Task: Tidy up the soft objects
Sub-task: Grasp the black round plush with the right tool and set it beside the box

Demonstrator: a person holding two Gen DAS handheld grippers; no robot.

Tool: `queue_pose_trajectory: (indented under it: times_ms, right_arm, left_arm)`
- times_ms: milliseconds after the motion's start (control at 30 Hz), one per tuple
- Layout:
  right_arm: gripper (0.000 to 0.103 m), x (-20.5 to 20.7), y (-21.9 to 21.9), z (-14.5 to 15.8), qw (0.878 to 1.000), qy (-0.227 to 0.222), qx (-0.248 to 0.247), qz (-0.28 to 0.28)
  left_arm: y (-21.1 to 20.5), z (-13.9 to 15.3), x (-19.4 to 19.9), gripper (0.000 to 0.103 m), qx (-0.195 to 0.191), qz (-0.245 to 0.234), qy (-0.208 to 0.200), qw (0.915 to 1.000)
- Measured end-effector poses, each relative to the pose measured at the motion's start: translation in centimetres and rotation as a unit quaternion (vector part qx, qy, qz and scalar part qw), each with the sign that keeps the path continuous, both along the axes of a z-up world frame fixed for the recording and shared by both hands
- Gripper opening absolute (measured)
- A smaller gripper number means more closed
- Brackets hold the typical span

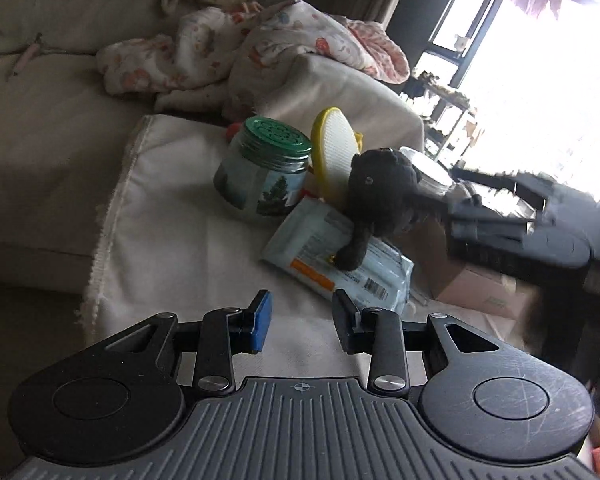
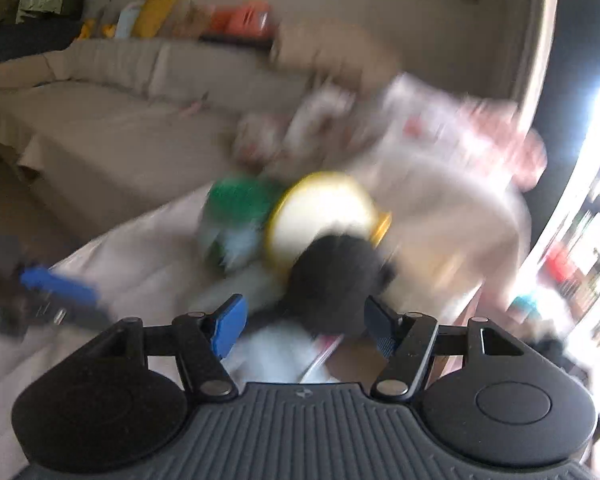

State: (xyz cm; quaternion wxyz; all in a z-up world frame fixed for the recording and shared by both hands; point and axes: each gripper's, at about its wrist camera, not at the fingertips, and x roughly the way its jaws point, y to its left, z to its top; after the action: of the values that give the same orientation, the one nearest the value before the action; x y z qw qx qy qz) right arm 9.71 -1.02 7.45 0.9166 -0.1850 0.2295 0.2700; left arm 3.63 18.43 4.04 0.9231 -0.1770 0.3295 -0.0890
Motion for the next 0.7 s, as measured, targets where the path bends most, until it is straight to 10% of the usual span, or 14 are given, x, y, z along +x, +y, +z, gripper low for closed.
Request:
queue_pose_trajectory:
  times_ms: [100, 367, 700]
  right_arm:
    - [0.071, -0.2, 1.0, 1.3, 0.997, -0.078, -0.028, 0.000]
    - [0.063, 3.9, 4.5, 0.0, 0.991, -0.108, -0.075, -0.015]
    - [0.056, -1.1, -2.2, 0.1, 0.996, 0.031, -0.025, 0.081]
  left_arm:
    - [-0.2, -0.5, 0.4, 0.037, -0.017, -0.005, -0.002, 0.9998]
    - [-0.3, -0.6, 0.1, 0.037, -0.022, -0.017, -0.003, 0.9996]
    - [-0.6, 1.8, 2.3, 0.037, -0.007, -0.015, -0.031, 0.9994]
